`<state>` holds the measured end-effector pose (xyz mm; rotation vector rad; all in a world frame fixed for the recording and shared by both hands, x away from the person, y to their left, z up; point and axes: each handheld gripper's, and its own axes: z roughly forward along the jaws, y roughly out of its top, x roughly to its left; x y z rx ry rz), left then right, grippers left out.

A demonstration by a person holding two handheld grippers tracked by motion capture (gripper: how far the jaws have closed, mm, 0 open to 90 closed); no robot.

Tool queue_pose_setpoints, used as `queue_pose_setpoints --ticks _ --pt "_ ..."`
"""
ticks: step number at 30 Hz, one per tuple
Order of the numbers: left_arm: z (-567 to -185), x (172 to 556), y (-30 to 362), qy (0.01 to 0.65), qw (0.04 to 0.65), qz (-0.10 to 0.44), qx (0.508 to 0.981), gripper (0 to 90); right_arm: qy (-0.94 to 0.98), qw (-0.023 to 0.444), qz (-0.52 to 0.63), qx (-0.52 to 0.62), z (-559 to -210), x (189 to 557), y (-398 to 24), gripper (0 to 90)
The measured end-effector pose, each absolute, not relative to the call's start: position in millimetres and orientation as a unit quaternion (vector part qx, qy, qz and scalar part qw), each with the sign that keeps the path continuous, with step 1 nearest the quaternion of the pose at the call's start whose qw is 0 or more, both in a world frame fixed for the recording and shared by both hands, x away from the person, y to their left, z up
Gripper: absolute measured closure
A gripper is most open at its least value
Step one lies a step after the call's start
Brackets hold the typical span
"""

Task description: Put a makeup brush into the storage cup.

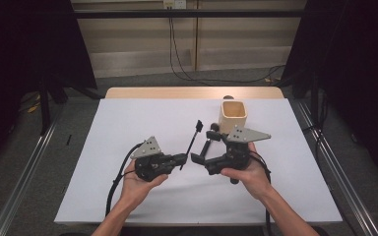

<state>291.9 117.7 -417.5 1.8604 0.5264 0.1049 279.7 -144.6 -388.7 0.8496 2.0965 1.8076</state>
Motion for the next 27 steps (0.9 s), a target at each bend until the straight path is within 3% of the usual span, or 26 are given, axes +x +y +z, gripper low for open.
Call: queue_pose_setpoints --ticks 3,14,27 --pt "-419 292 117 0.227 0.568 0.044 0.79 85.8 0.713 0.126 0.625 0.293 -382 285 -144 11.1" --pt "-422 294 113 0.229 0.568 0.038 0.79 85.8 0.725 0.121 0.615 0.285 -389 293 -136 45.3" --pt "-424 294 110 0.219 0.555 0.049 0.801 85.7 0.722 0.112 0.615 0.298 -398 297 -138 77.8"
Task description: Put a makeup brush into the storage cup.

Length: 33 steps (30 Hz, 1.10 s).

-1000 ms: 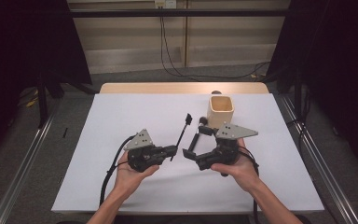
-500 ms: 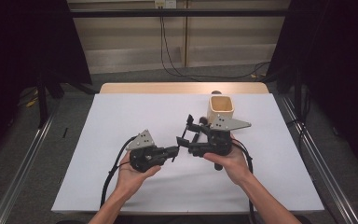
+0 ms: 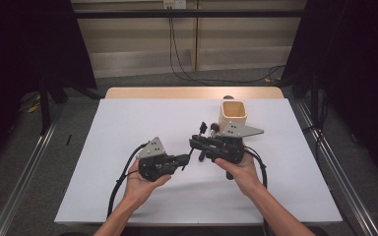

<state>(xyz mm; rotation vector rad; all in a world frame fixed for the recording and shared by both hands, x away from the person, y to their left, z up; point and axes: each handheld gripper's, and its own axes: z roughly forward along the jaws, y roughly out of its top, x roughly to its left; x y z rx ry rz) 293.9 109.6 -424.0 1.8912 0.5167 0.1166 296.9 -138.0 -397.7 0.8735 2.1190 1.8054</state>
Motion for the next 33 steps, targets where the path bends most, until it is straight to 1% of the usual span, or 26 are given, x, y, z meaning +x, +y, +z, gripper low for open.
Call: queue_pose_setpoints --ticks 4,7,15,18,25,29,33 --pt "-427.6 292.6 107.3 0.216 0.551 0.051 0.804 85.8 0.723 0.1 0.615 0.297 -399.3 295.5 -136.1 80.8" --pt "-429.5 291.7 107.3 0.217 0.55 0.053 0.805 85.8 0.728 0.1 0.613 0.29 -399.2 294.2 -134.0 82.3" --pt "-430.3 290.0 108.2 0.214 0.553 0.059 0.803 84.8 0.726 0.078 0.622 0.281 -399.5 294.5 -132.4 85.9" --pt "-429.9 288.8 109.3 0.216 0.558 0.06 0.799 84.2 0.725 0.078 0.625 0.278 -398.3 293.8 -131.6 86.0" --pt "-431.0 288.3 110.2 0.218 0.556 0.064 0.8 77.2 0.726 0.08 0.626 0.275 -397.8 293.3 -131.6 86.0" --pt "-431.5 289.0 112.1 0.223 0.556 0.071 0.797 69.6 0.726 0.083 0.624 0.277 -397.7 293.8 -133.4 86.0" --pt "-429.9 289.5 115.9 0.237 0.563 0.065 0.789 61.8 0.726 0.085 0.624 0.278 -396.8 293.4 -135.8 86.0"
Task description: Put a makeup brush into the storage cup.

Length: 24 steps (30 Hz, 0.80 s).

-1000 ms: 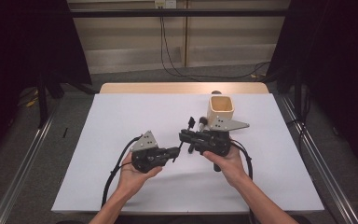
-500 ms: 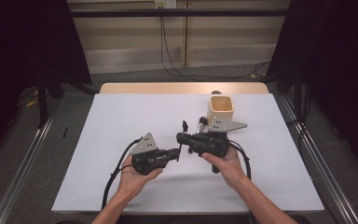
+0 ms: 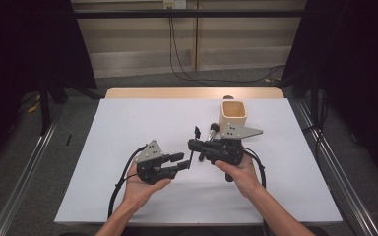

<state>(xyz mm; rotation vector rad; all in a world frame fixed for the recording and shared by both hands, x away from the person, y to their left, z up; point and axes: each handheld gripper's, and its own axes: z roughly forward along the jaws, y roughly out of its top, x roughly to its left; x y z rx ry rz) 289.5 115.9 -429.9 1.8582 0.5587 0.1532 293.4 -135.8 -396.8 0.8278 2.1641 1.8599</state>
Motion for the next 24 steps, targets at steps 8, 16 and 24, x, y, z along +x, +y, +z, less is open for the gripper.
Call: queue_pose_setpoints --ticks 8,16,24 --pt "-424 287 126 0.253 0.558 0.088 0.785 38.8 0.731 0.091 0.617 0.279 -395 293 -142 86.0" --pt "-421 284 137 0.27 0.559 0.125 0.774 13.6 0.725 0.099 0.619 0.286 -393 294 -150 86.0" --pt "-419 290 157 0.308 0.57 0.099 0.755 5.2 0.722 0.101 0.619 0.292 -393 294 -156 85.9"
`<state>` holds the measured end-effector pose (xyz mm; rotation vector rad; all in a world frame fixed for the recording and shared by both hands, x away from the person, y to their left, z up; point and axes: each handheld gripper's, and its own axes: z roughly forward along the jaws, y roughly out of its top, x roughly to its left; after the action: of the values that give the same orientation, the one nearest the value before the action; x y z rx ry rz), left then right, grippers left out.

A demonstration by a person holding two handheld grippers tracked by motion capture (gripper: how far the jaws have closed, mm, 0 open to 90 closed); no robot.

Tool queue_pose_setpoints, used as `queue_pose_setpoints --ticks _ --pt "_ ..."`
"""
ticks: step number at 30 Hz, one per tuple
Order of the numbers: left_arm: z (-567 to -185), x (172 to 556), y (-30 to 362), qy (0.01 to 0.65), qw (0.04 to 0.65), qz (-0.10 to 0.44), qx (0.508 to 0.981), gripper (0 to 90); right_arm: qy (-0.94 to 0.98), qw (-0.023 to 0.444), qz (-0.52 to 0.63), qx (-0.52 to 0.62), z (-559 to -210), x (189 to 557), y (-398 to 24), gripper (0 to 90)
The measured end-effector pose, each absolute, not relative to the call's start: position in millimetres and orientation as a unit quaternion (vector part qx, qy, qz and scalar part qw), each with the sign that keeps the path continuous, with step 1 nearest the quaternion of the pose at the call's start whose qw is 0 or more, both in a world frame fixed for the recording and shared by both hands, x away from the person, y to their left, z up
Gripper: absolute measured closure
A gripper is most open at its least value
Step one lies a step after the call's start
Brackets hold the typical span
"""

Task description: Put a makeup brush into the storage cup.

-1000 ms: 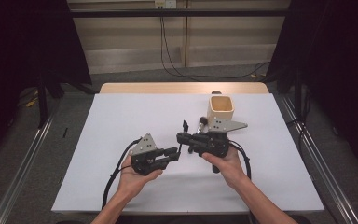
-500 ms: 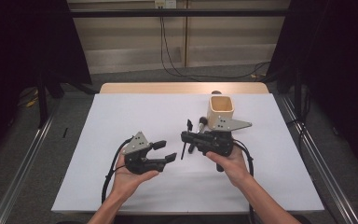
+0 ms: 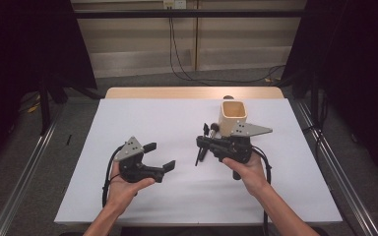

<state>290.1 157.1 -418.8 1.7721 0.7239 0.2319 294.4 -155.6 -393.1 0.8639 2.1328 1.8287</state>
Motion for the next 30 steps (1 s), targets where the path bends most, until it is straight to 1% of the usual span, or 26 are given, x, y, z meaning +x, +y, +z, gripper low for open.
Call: queue_pose_setpoints --ticks 4,12,15,18,30 --pt "-417 290 171 0.311 0.566 0.116 0.755 2.9 0.722 0.1 0.619 0.293 -393 294 -159 86.0" --pt "-422 286 195 0.313 0.55 0.148 0.76 2.5 0.717 0.11 0.618 0.302 -393 294 -169 86.0" --pt "-423 284 201 0.323 0.544 0.159 0.758 2.6 0.716 0.114 0.617 0.306 -392 293 -174 86.0" --pt "-423 283 205 0.34 0.545 0.159 0.75 2.8 0.714 0.118 0.616 0.31 -392 292 -178 86.0" --pt "-427 275 230 0.351 0.547 0.199 0.733 3.0 0.706 0.14 0.609 0.333 -390 293 -207 86.0"
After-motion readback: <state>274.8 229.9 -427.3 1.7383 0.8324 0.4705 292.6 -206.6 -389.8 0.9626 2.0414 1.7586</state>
